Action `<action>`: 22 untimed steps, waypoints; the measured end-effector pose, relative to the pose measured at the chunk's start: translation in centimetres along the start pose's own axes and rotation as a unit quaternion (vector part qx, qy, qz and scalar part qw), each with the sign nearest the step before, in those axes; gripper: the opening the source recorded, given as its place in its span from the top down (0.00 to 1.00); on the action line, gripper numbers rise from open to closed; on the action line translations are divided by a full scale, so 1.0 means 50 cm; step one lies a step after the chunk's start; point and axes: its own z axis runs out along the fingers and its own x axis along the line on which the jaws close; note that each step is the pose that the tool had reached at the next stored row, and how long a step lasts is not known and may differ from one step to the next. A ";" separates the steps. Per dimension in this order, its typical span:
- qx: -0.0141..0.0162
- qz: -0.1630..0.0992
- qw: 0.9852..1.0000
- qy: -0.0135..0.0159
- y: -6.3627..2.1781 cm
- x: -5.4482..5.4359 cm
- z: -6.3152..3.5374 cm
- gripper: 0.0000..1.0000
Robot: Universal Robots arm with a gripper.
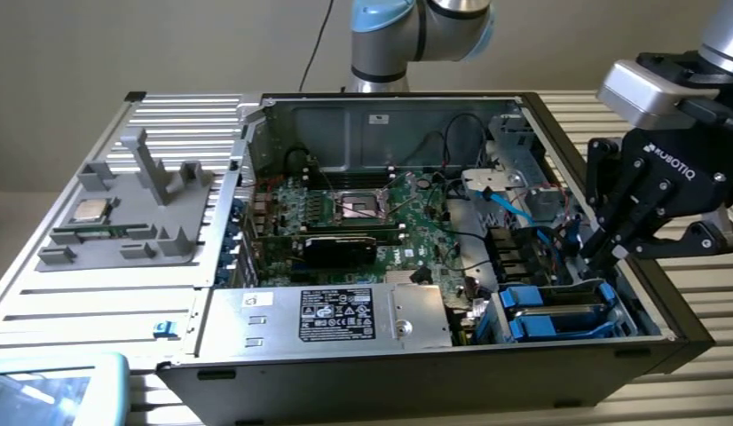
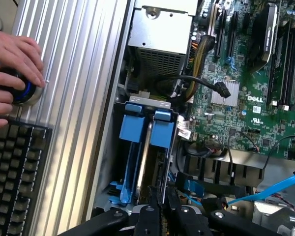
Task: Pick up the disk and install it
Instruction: 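Insert the first disk wire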
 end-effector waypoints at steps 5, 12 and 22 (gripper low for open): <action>0.000 0.012 1.000 -0.002 0.000 0.000 0.000 0.84; -0.001 0.013 1.000 -0.002 0.000 -0.001 0.000 0.84; -0.001 0.013 1.000 -0.002 0.000 -0.001 0.000 0.84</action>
